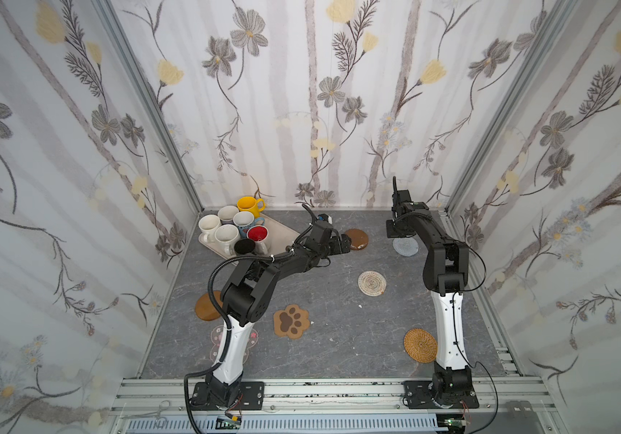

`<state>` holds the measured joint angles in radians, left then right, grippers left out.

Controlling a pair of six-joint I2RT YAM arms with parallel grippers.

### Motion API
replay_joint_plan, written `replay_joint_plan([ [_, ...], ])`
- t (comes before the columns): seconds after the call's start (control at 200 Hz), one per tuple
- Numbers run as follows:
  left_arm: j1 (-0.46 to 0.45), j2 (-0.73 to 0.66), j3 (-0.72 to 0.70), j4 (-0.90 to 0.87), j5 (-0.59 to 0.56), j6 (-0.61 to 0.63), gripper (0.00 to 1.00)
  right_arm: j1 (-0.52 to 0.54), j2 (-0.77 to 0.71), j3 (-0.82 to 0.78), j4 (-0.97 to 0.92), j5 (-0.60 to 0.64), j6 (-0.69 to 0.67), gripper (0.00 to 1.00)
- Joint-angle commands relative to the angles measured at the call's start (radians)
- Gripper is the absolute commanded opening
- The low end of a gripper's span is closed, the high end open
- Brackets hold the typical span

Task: Place cups on coasters
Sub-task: Move the coaster to the top-right of the table.

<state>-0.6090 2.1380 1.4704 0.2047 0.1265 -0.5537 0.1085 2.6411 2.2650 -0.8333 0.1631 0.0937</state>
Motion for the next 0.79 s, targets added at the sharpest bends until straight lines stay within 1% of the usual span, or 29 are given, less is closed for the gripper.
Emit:
replay_joint_plan([
  [0.0,-0.001,0.008,0.014,0.005,0.002,-0.007,0.96,-0.017,-0.009,0.031,-0.007,-0.012,0.023,0.0],
  [0.04,0.0,0.012,0.017,0.005,0.007,-0.008,0.96,-0.032,-0.023,0.03,-0.012,-0.046,0.055,0.0],
  [0.07,0.001,0.014,0.018,0.005,0.011,-0.012,0.95,-0.046,-0.035,0.029,-0.015,-0.096,0.086,0.01],
  [0.13,0.0,0.018,0.021,0.005,0.015,-0.015,0.95,-0.082,-0.059,0.004,-0.008,-0.241,0.151,0.0],
  [0.165,-0.001,0.017,0.021,0.005,0.018,-0.015,0.95,-0.095,-0.085,-0.042,0.023,-0.321,0.199,0.0],
  [0.22,0.0,0.016,0.021,0.005,0.019,-0.017,0.95,-0.096,-0.129,-0.125,0.088,-0.37,0.245,0.0],
  [0.32,0.0,0.011,0.016,0.004,0.015,-0.014,0.95,-0.092,-0.18,-0.225,0.16,-0.389,0.339,0.0],
  [0.46,-0.001,0.009,0.013,0.004,0.013,-0.015,0.95,-0.11,-0.208,-0.352,0.274,-0.425,0.478,0.0],
  [0.685,0.0,0.012,0.014,0.004,0.012,-0.015,0.95,-0.146,-0.207,-0.446,0.376,-0.442,0.611,0.0],
  [0.789,0.001,0.016,0.019,0.004,0.02,-0.016,0.95,-0.153,-0.205,-0.466,0.401,-0.431,0.638,0.0],
])
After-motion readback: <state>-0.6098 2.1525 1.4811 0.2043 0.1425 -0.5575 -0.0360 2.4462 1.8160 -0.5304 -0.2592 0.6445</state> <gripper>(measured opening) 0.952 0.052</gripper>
